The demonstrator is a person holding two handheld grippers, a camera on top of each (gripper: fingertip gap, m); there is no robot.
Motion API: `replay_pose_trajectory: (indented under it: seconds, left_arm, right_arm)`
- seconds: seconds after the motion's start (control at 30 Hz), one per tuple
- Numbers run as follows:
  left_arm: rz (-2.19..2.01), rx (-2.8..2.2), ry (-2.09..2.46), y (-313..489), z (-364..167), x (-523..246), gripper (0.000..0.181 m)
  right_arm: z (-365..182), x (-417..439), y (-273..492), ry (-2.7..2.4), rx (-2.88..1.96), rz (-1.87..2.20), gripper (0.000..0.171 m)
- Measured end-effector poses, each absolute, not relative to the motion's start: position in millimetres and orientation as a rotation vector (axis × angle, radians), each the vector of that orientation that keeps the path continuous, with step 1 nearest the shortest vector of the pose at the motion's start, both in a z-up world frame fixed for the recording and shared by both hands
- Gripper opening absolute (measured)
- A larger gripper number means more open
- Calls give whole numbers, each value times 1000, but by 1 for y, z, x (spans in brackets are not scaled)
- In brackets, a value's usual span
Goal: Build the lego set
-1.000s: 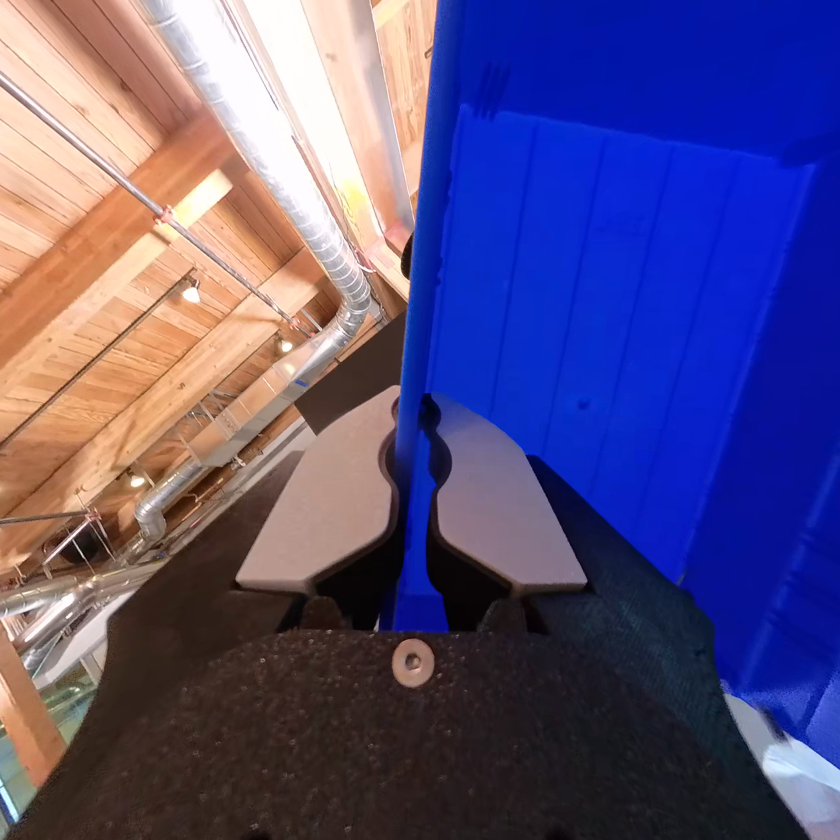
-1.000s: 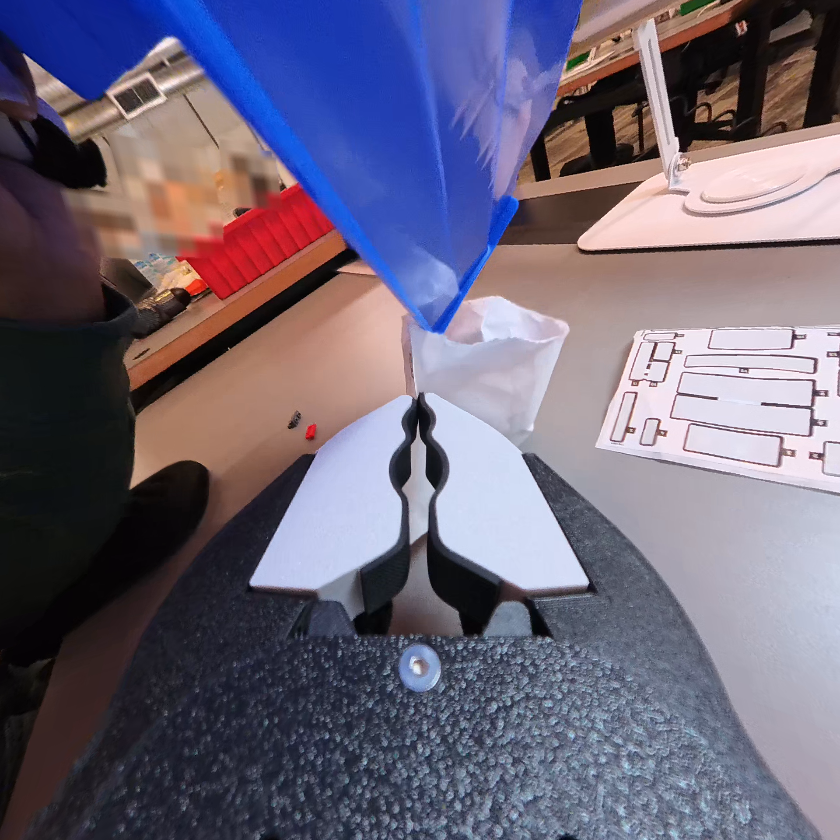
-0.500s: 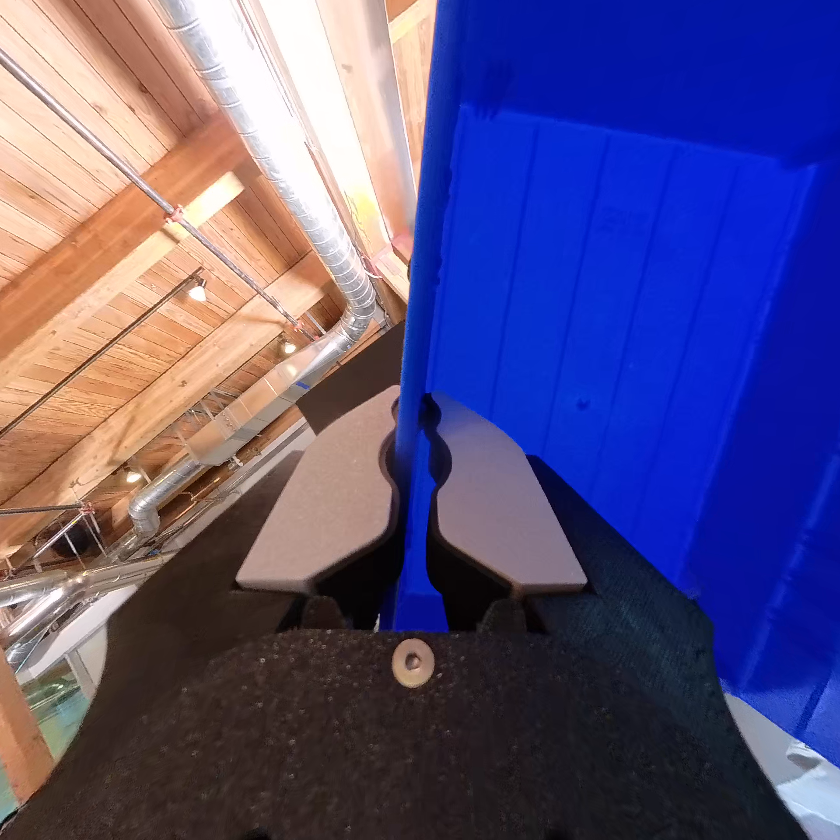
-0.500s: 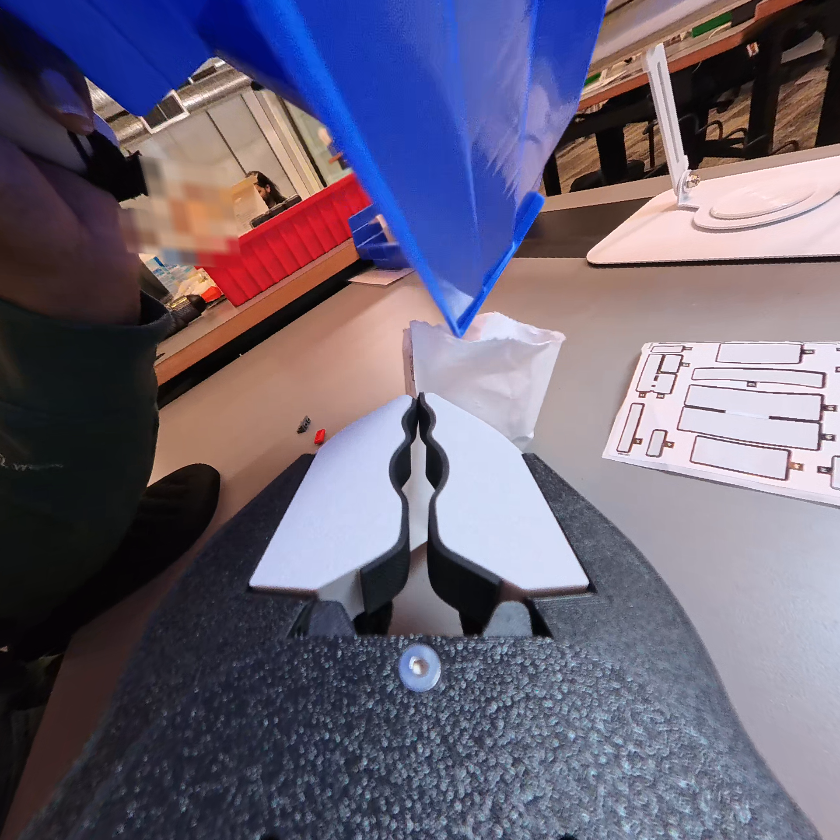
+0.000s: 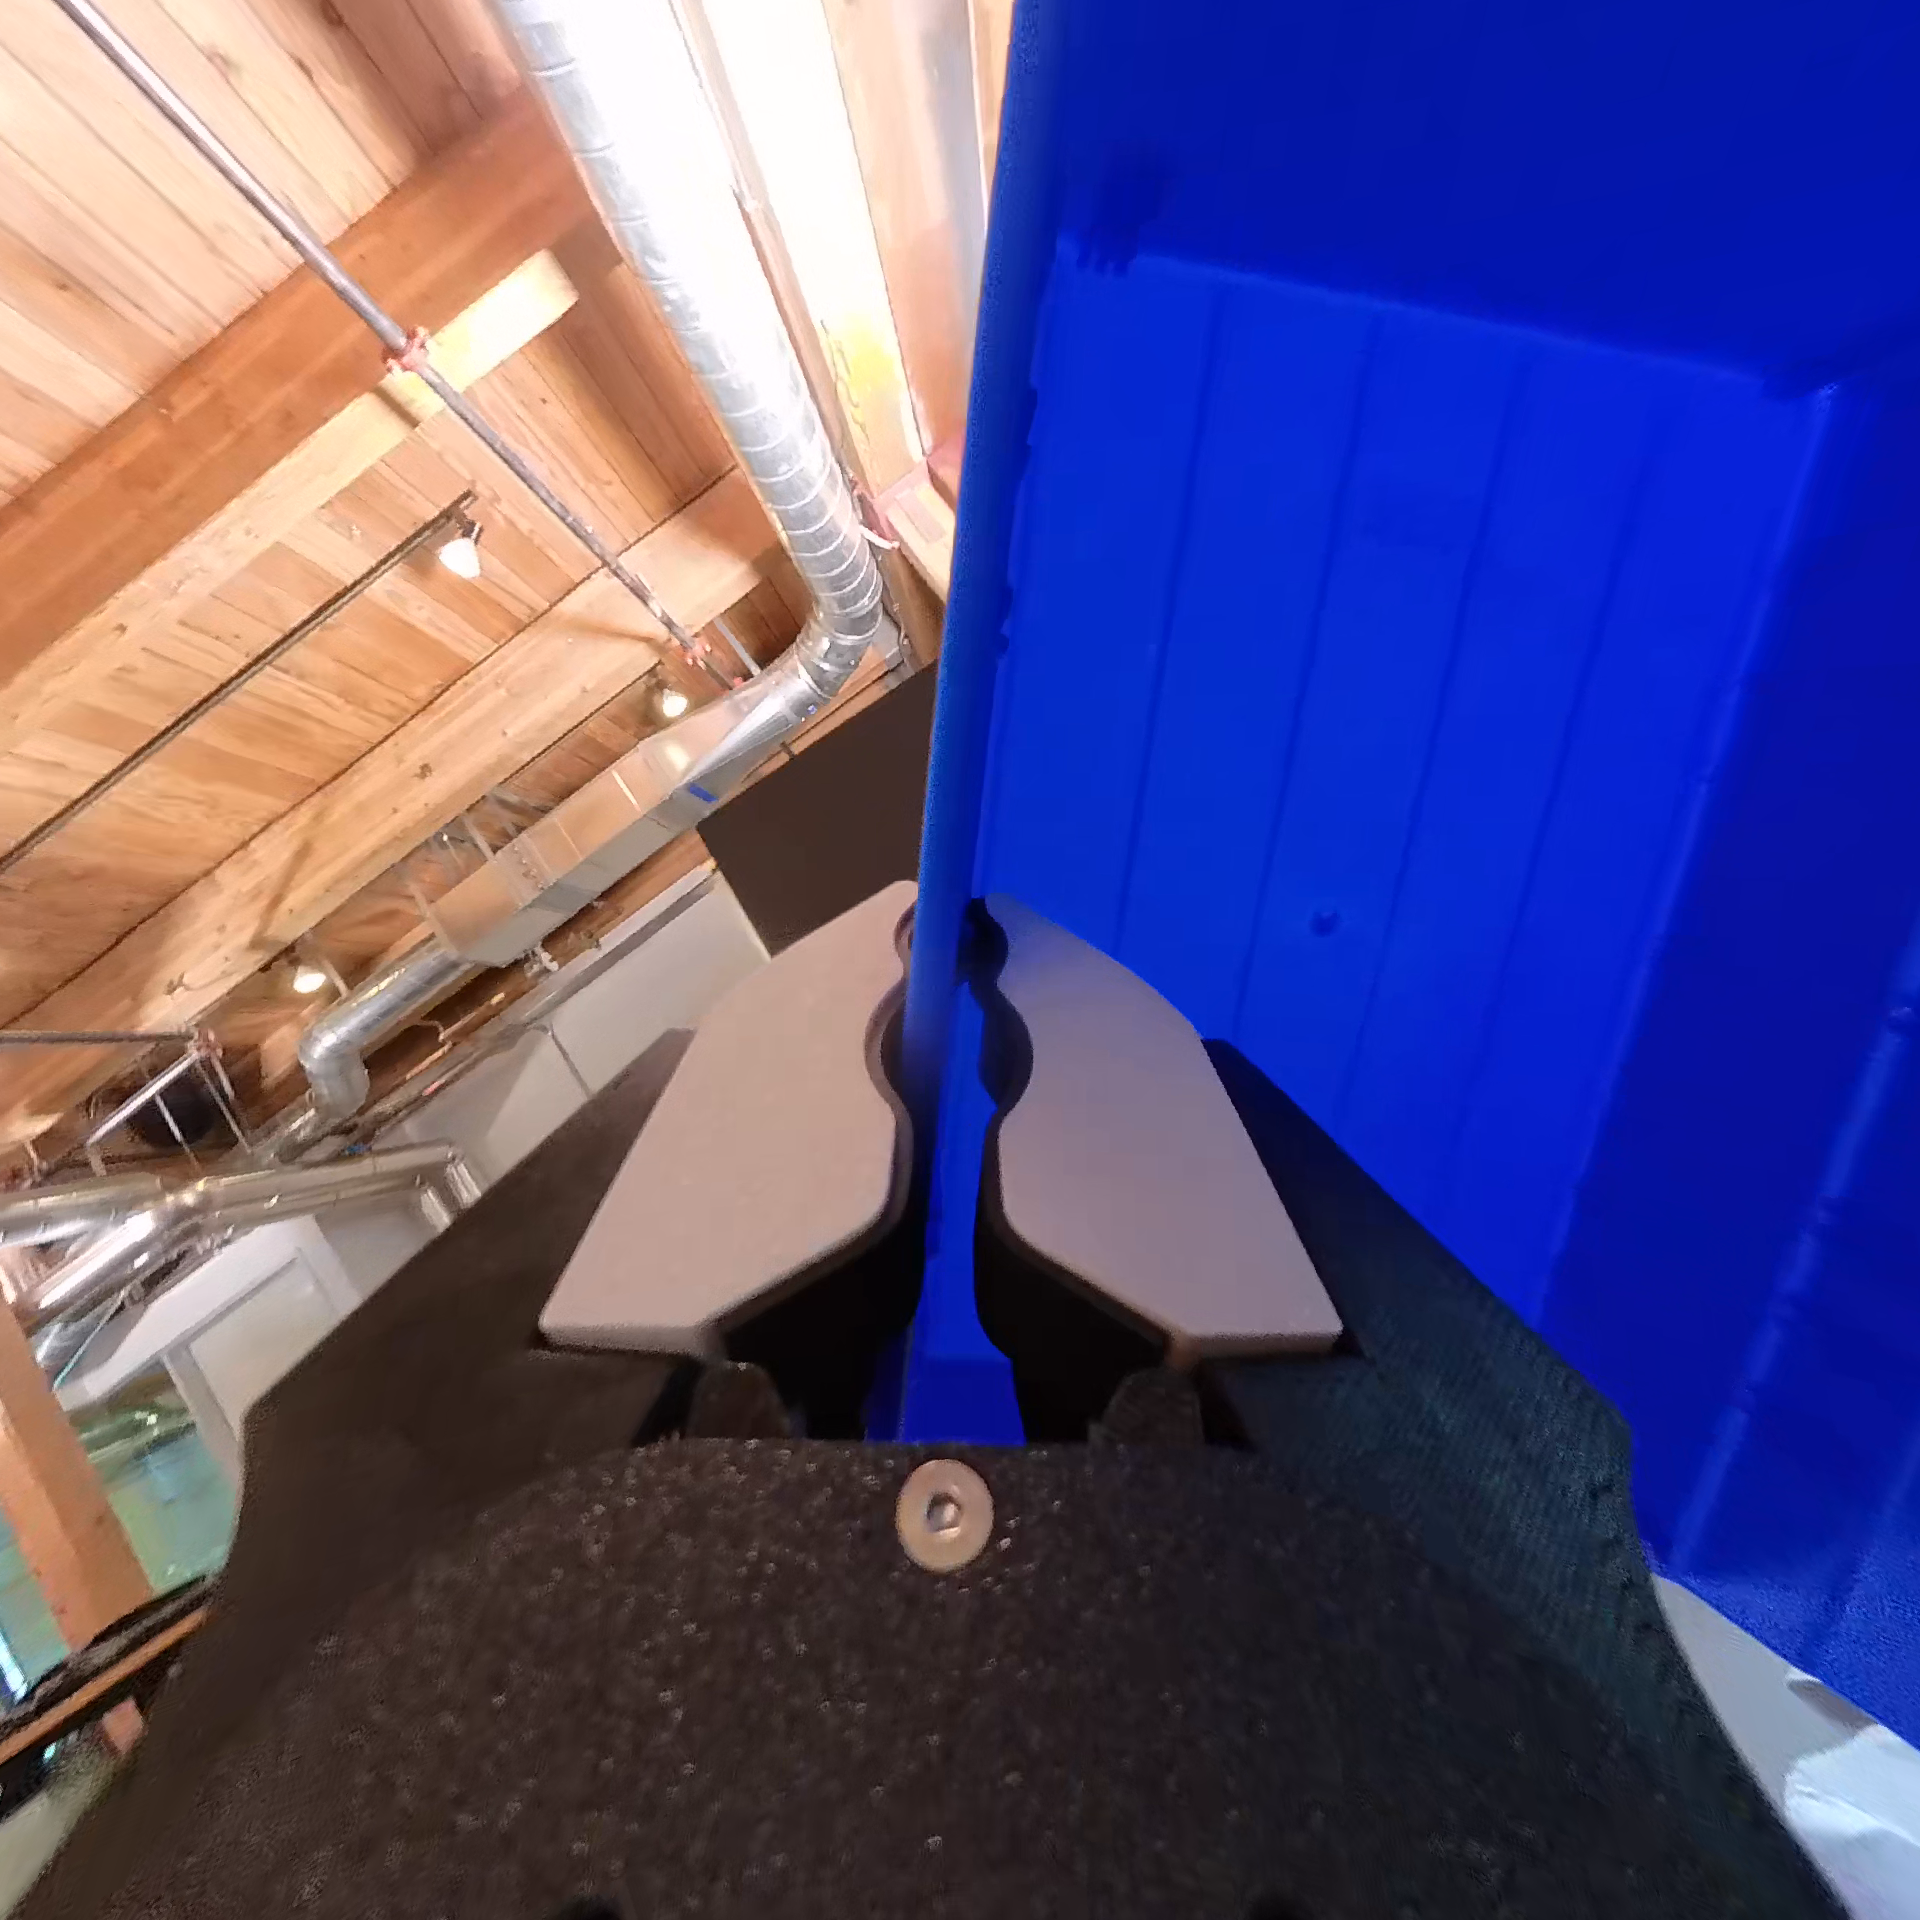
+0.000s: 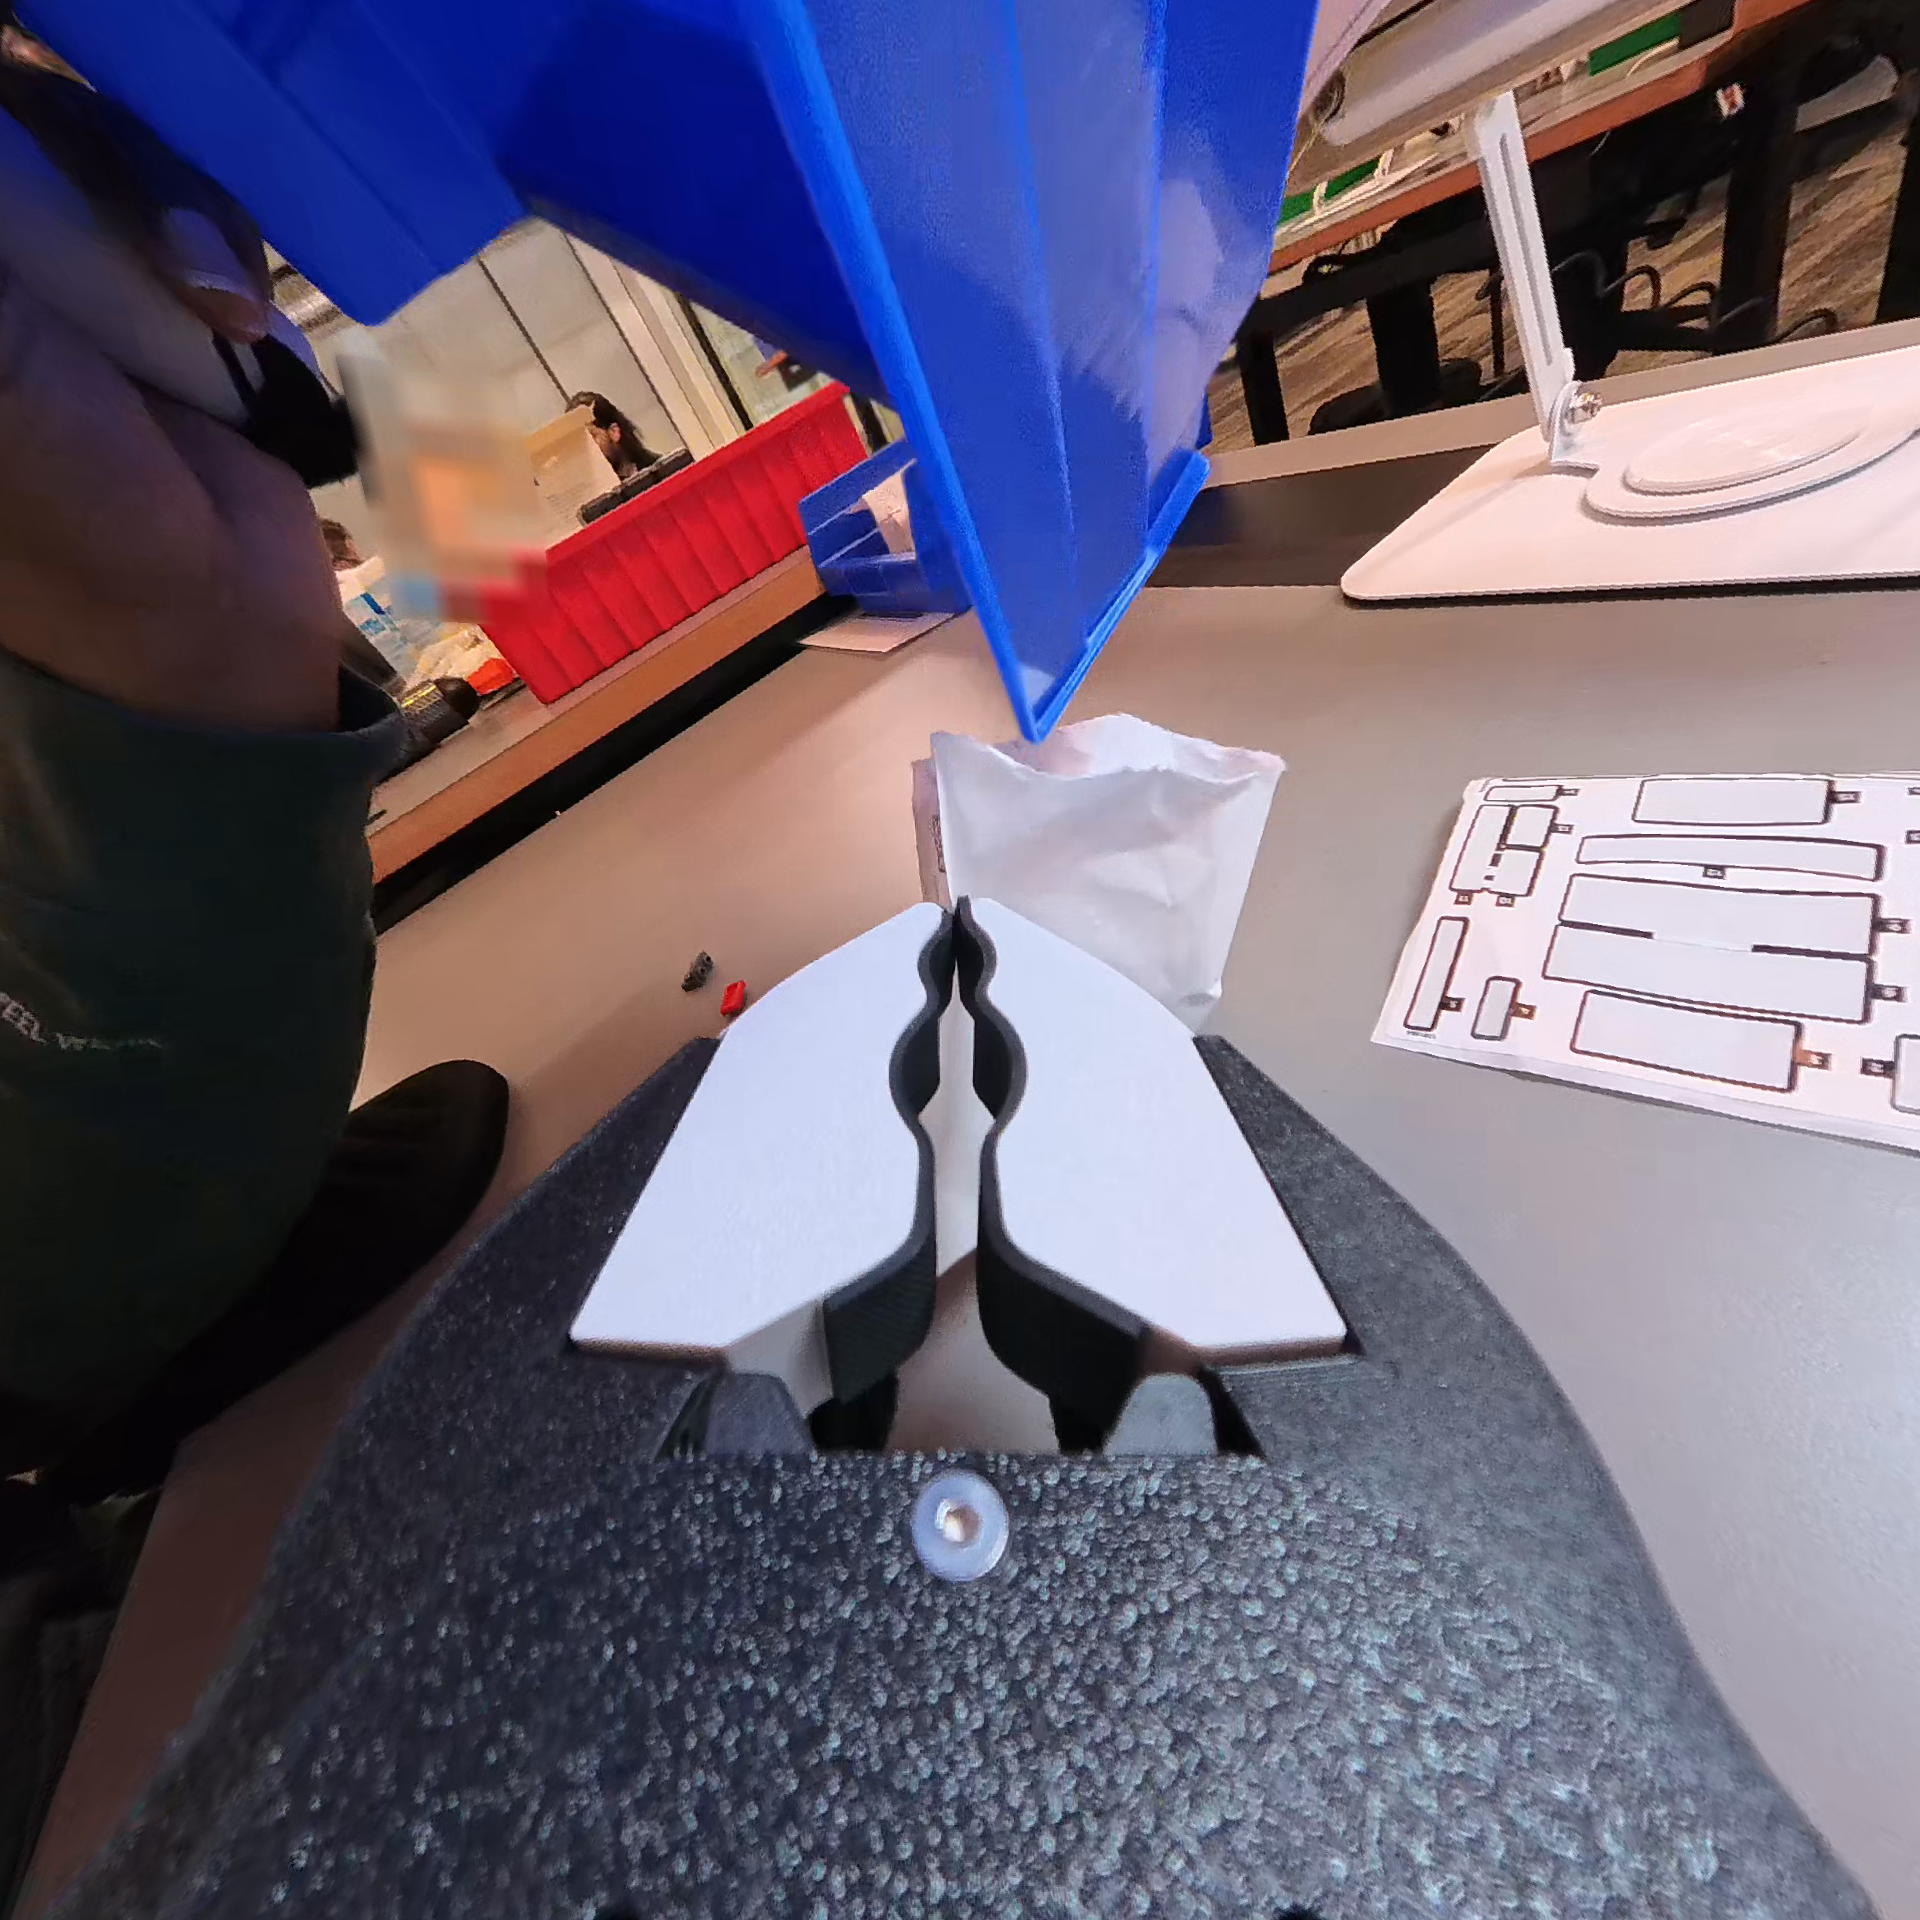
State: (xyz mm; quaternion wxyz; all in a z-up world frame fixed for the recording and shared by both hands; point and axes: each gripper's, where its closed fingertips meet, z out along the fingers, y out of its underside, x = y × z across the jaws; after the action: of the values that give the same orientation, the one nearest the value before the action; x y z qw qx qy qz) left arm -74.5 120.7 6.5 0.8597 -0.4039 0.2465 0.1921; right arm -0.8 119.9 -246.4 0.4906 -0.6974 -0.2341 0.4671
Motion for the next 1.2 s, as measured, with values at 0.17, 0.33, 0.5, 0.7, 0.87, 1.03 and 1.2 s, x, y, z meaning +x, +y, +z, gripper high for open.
replay_pose_trajectory:
  seconds: [0.17,0.33,0.5,0.7,0.87,1.03,1.2]
  left_arm:
    - [378,-1004,476,145,2,-101,5]
    - [298,-1361,308,183,5,-196,6]
    - [204,-1938,204,198,-59,-327,7]
    - [300,-2433,-128,142,-166,-472,10]
    - [169,-2651,-307,91,-226,-513,7]
    - [52,-2716,-463,72,-269,-534,5]
    - [-584,-2380,-470,97,-242,-485,52]
  right_arm:
    - [-247,-2,118,-595,-1694,1133,0]
    - [-249,-9,106,-725,-1678,1108,0]
    - [-250,-16,92,-853,-1653,1101,0]
    - [-251,-20,87,-911,-1644,1102,0]
    - [-251,-19,89,-901,-1646,1113,0]
    - [-251,-18,90,-892,-1650,1110,0]
    - [-251,-15,92,-877,-1655,1109,0]
